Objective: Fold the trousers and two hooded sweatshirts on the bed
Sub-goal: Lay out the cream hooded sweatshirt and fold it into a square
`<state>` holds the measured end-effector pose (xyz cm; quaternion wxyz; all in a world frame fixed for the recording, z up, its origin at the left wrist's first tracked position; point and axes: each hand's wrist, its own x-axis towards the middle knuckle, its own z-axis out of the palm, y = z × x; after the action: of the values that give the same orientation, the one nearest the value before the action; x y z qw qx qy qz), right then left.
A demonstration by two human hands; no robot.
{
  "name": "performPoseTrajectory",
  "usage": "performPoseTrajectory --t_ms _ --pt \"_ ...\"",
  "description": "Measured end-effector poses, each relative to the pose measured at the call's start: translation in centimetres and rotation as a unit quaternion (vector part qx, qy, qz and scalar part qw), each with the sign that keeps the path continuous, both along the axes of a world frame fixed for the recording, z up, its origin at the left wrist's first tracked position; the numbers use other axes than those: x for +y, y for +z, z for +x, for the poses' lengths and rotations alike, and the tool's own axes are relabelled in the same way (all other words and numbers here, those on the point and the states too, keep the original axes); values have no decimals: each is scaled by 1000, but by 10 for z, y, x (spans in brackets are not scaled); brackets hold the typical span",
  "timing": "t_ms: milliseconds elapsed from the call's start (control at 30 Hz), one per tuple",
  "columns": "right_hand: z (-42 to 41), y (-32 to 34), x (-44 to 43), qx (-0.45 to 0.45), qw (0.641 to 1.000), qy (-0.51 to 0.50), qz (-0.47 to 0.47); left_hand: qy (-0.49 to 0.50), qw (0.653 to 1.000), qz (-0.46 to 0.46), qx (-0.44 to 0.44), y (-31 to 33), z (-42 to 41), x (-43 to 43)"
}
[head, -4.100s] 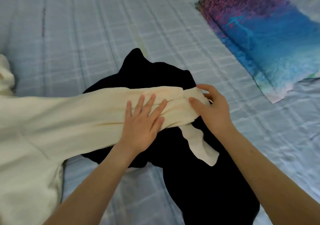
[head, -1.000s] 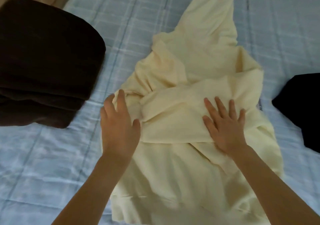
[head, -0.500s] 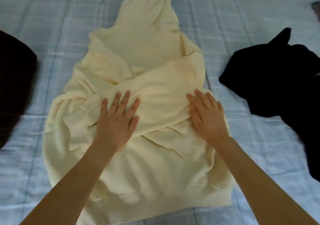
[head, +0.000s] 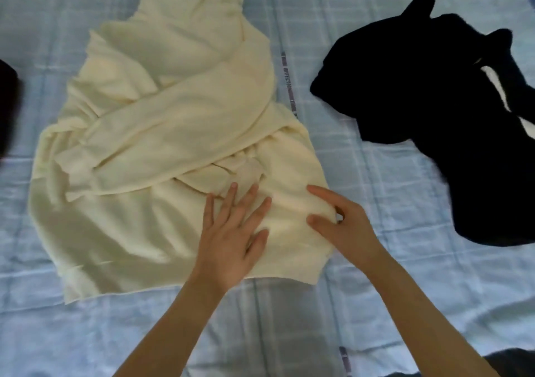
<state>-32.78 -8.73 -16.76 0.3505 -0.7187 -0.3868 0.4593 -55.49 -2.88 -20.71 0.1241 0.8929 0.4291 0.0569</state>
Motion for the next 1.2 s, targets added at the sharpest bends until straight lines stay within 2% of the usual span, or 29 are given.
performPoseTrajectory --t_ms 67,167,267,367,433,467,533,667,700,767,833,867,933,1000,1133,1200 --pt "18 15 -19 43 999 10 1 -19 1000 13 -9 10 11 -12" --pt "40 12 -60 29 999 12 -28 -44 999 -10 -6 6 24 -40" --pt "50 -7 -91 6 997 -31 -65 -103 993 -26 43 -16 30 -75" --pt "43 -20 -96 -22 998 -50 -37 -89 994 -12 55 -27 31 -84" --pt "29 -17 -95 1 998 -58 -29 -73 996 5 46 -25 32 -83" --pt "22 -17 -98 -11 999 -40 -33 -70 997 7 44 -24 31 -85" --pt "15 -21 -108 -89 994 44 -46 -68 997 9 47 -26 30 -90" --pt "20 -28 -107 -114 989 61 -68 -69 996 5 52 -33 29 -91" --pt "17 -26 -103 -152 982 80 -77 -71 996 0 49 -32 29 -90" --pt "5 -22 -99 -292 948 102 -74 -77 996 -22 28 -27 26 -88" --pt "-11 -18 -96 -419 903 92 -14 -61 997 -49 -16 -18 16 -85" --pt "-22 -18 -93 -442 891 101 22 -44 997 -51 -39 -12 8 -83" --pt "-48 -22 -84 -429 886 159 78 6 997 -30 -65 -1 -16 -80" --pt "-84 -28 -74 -414 878 212 116 68 996 3 -52 6 -49 -77" --pt "-148 -55 -53 -409 857 274 154 217 973 22 70 -6 -129 -76" --pt "-163 -72 -50 -446 834 286 155 214 970 -1 114 -18 -154 -80"
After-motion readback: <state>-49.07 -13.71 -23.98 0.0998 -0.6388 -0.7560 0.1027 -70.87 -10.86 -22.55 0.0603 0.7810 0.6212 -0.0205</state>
